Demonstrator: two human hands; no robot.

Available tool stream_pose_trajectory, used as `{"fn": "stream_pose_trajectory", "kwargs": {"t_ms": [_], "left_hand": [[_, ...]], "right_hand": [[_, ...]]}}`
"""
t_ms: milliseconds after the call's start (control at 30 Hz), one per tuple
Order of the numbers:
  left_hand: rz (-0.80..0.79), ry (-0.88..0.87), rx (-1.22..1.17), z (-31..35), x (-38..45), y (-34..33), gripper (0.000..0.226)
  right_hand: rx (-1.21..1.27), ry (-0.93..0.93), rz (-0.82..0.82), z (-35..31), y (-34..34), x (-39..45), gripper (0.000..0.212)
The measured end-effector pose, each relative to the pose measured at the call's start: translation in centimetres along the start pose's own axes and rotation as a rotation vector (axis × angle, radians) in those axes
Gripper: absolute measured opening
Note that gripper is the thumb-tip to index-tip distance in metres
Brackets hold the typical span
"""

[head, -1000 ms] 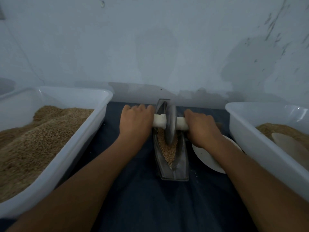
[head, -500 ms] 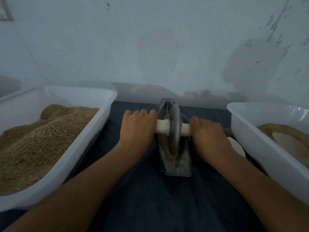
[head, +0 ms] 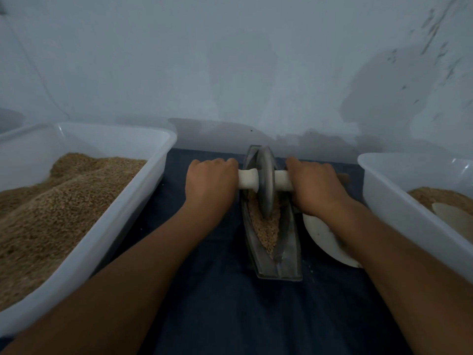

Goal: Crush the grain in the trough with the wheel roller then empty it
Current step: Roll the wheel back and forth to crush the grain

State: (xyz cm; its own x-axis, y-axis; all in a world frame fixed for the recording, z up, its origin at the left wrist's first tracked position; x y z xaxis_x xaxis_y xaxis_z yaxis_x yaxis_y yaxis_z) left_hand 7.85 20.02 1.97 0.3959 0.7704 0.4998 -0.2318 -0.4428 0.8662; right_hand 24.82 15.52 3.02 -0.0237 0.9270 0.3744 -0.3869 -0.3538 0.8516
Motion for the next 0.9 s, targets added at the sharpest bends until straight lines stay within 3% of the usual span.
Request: {"fn": "stream_pose_trajectory", "kwargs": {"t_ms": [133,433,733,900], "left_hand": [[-0.021,0.015,-0.003,-0.3,1.3,-0.5,0.010],[-0.012,-0.013,0.008,0.3,4.3,-0.6,0.006],[0.062,-0.020,0.030,0.1,2.5,-0.5,0.005],[0.074,-0.059,0.035,0.8,0.9,0.6,0.012]], "right_hand": [[-0.016,0.007,-0.019,0.3,-0.6,1.8,0.034],[0.039,-0.008,-0.282,1.3,-2.5,4.9,0.039],[0.011,-0.048,-0.108,0.6,-1.1,2.7,0.032],[0.032,-0.052,-0.120,0.4,-0.7,0.1,0.034]]}}
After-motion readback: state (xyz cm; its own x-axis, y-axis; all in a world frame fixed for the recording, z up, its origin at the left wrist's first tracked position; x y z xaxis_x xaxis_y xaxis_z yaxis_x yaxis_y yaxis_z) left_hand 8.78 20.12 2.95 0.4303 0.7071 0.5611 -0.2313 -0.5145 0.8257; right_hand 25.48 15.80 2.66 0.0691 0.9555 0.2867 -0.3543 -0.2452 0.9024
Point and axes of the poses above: each hand's wrist, its own x-axis towards the middle knuckle, its own y-axis out of the back of the hand, z = x × y, the point moved 7 cm from there along x, towards the middle knuckle, and after that the axes turned 10 degrees about -x, right-handed, at the moved point
